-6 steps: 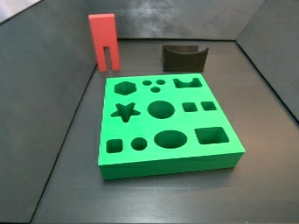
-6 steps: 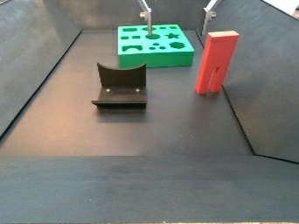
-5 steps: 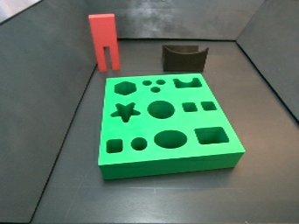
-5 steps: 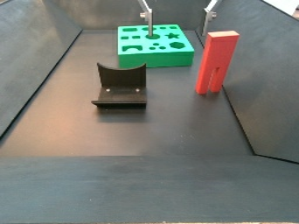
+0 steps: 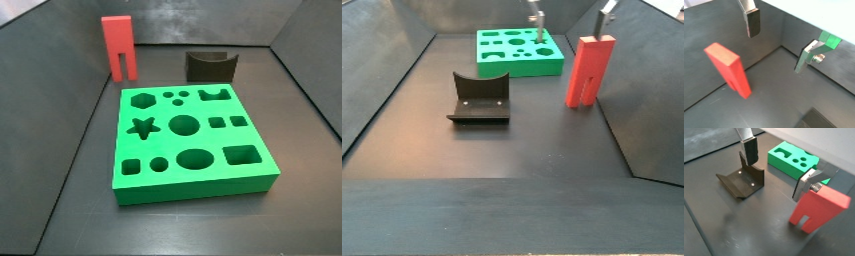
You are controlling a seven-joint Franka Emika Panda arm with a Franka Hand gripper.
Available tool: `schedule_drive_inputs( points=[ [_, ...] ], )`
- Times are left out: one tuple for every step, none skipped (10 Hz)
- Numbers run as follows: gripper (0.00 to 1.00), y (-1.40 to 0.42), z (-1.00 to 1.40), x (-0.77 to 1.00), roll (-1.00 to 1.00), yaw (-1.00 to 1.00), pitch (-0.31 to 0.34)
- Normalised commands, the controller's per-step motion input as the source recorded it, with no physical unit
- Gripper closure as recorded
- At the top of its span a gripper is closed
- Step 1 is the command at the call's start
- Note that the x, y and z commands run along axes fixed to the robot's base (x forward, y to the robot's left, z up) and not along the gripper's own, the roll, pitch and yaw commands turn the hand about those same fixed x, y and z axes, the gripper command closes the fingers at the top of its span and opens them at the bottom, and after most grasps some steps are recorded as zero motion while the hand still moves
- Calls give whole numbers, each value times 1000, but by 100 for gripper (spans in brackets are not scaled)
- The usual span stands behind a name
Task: Pick up the double-square object. Move up. Move to above the board. Insert the double-square object.
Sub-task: Pick up the double-square object.
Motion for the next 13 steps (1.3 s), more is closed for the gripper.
schedule_drive_inputs(
  points=[
    [0,-251,-171,-366,130,834,-120],
    [0,-240,-171,-394,137,829,-106],
    [0,-237,-106,-437,180,780,-96],
    [0,-249,-69,-460,191,754,-94],
    [0,-380,-26,-463,163,569,-151],
    [0,-243,0,-180,60,249,-149],
    [0,0,0,0,0,-11,0],
    [0,-54,0,0,0,-231,-11],
    [0,-257,-60,-109,49,-674,-33],
    [0,-254,-31,-9,1,-780,-26],
    [0,0,0,-169,0,-306,-37],
    [0,-23,0,0,0,0,0],
    [0,-89,-57,66,0,0,-19]
  ],
)
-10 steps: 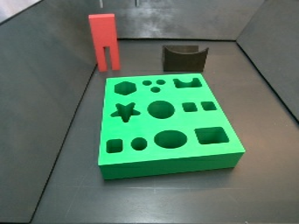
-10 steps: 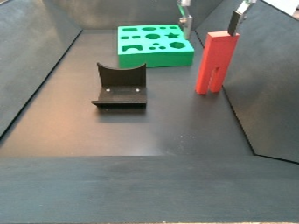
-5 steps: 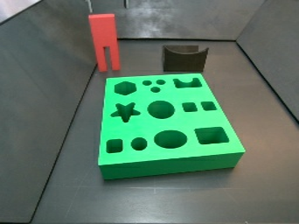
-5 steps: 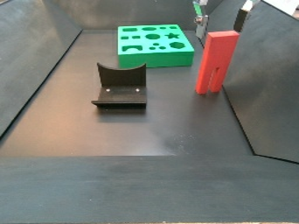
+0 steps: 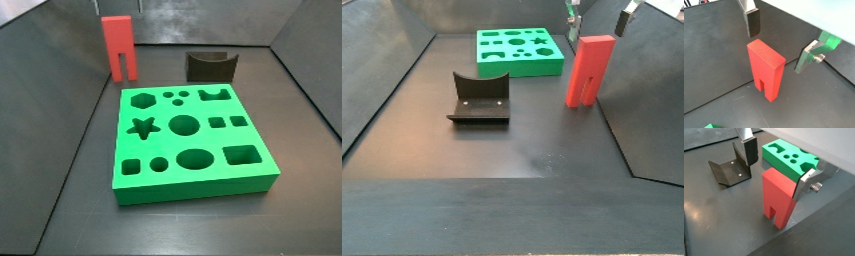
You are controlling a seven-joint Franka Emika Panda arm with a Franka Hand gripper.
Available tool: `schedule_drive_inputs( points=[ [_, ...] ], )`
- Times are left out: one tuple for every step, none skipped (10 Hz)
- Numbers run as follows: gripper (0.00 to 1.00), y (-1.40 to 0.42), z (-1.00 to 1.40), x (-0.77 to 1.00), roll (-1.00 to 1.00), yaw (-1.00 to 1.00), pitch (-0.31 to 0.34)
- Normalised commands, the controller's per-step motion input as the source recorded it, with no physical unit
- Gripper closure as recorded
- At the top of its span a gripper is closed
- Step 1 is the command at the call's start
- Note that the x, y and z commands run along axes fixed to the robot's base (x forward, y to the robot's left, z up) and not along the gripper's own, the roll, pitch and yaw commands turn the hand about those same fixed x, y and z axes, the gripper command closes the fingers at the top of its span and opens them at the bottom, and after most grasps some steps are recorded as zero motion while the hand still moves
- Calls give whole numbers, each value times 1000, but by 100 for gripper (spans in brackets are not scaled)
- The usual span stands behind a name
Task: Pick up the double-square object. Move up. Move to above the board. Insert the double-square object.
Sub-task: Pick up the double-square object.
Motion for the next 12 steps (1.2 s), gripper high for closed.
schedule_drive_inputs(
  points=[
    [0,-134,-94,97,0,-69,-77],
    [0,-160,-129,86,0,-120,-119],
    [0,-217,-214,74,13,-146,-150],
    [0,-249,-260,129,36,-149,-146],
    [0,-280,-309,129,63,-143,-149],
    [0,-249,-274,57,57,-117,-140],
    [0,-20,0,0,0,0,0],
    [0,0,-137,0,0,0,-24],
    [0,120,-131,0,0,3,-21],
    [0,106,-51,0,0,14,0],
    [0,114,-31,0,-9,17,0],
    [0,114,0,0,0,23,0]
  ],
)
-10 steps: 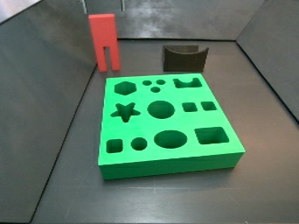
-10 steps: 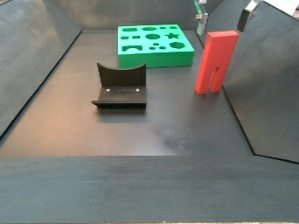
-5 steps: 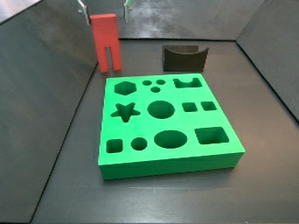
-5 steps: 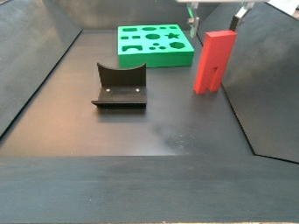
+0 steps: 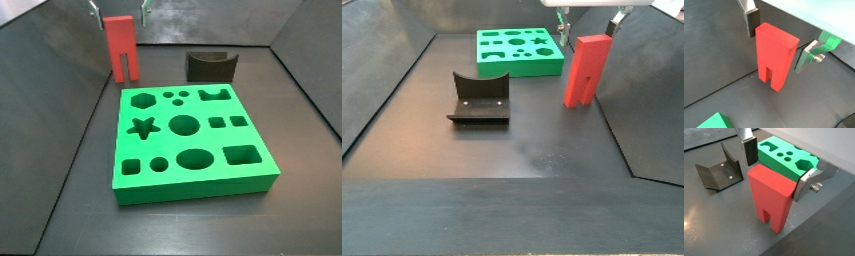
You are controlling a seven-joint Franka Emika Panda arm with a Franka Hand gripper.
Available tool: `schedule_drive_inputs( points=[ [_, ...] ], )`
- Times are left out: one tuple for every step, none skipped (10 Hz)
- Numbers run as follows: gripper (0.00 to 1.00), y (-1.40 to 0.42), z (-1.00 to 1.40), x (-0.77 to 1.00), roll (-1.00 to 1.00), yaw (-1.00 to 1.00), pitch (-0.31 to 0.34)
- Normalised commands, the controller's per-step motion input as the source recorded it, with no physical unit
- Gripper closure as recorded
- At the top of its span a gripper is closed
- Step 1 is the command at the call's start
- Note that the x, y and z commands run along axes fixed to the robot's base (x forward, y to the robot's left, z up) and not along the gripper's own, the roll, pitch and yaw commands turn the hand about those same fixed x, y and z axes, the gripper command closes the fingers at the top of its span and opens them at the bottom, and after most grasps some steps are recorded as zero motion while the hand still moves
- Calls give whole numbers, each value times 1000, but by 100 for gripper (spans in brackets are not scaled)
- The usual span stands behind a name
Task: Pick up the double-square object. Move up. Move to above the board. Insert the double-square object.
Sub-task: Pick up the double-square object.
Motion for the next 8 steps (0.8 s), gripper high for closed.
schedule_drive_inputs(
  points=[
    [0,166,0,0,-6,20,0],
    [0,289,-60,-94,-6,177,0],
    [0,266,-120,-111,-11,171,-13],
    [0,174,-29,0,-43,94,0],
    [0,97,0,0,-26,29,0],
    [0,0,0,0,0,6,0],
    [0,0,-23,0,0,20,0],
    [0,-51,-134,0,4,49,-6]
  ],
)
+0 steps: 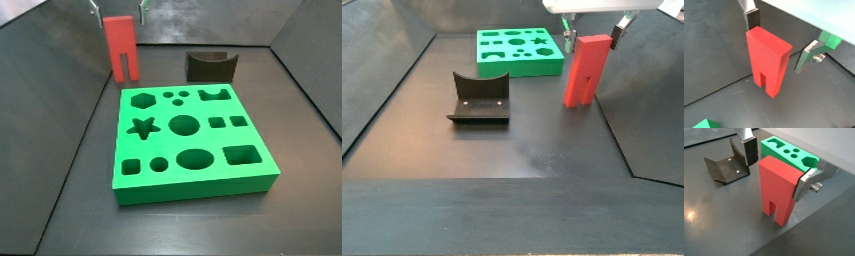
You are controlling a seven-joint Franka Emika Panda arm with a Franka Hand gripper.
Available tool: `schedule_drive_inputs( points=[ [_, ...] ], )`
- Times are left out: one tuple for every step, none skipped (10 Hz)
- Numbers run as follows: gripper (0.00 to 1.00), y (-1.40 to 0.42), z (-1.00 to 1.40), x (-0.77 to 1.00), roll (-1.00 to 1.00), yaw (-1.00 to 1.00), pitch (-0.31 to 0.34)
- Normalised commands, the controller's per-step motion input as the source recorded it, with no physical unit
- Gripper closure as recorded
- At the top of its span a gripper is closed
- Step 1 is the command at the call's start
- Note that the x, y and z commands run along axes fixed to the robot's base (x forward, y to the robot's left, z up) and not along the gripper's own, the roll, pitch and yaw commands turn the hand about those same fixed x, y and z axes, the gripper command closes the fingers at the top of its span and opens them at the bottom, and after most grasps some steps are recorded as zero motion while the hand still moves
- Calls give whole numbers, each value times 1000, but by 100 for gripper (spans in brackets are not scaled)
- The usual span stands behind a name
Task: Pick up the double-square object. Move up. Move to above the board. Insert the double-square object.
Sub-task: Pick up the double-square object.
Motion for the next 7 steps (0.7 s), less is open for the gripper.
schedule_drive_inputs(
  points=[
    [0,-177,-337,17,53,0,-50],
    [0,-77,-251,14,50,0,-29],
    [0,0,0,0,10,0,0],
    [0,0,0,0,0,0,0],
    [100,0,0,0,0,0,0],
    [100,0,0,0,0,0,0],
    [100,0,0,0,0,0,0]
  ],
)
